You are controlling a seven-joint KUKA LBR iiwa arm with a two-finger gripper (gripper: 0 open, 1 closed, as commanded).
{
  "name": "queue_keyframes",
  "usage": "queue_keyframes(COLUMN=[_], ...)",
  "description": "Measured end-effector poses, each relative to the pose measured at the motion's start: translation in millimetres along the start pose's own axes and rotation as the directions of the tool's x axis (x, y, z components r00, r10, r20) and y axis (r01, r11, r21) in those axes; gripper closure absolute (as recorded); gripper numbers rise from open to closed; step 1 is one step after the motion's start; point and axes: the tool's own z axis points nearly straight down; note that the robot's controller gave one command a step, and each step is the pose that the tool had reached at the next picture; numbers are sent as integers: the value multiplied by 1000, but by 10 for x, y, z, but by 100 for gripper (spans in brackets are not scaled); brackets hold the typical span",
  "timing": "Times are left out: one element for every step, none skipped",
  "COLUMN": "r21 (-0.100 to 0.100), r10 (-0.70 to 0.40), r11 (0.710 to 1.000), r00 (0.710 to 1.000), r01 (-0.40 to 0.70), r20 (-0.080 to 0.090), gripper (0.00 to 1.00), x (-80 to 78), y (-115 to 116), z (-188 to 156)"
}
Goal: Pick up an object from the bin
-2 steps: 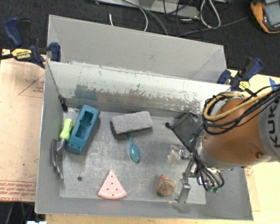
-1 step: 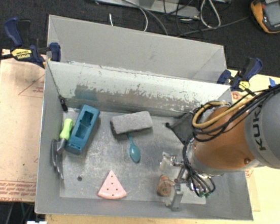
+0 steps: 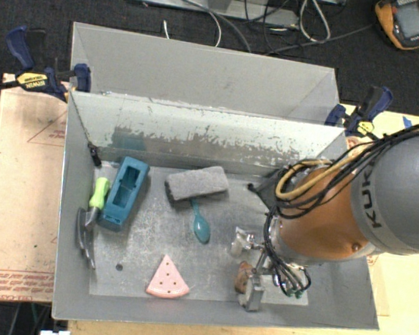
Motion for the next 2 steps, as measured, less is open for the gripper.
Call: queue_keyframes(r21=[1, 1], r10=[151, 151], r11=[988, 989], r00=[988, 988], r01=[-151, -151], r20=[-17, -18], gripper=[100, 100], x=[12, 12], y=[-67, -67], z=[8, 5])
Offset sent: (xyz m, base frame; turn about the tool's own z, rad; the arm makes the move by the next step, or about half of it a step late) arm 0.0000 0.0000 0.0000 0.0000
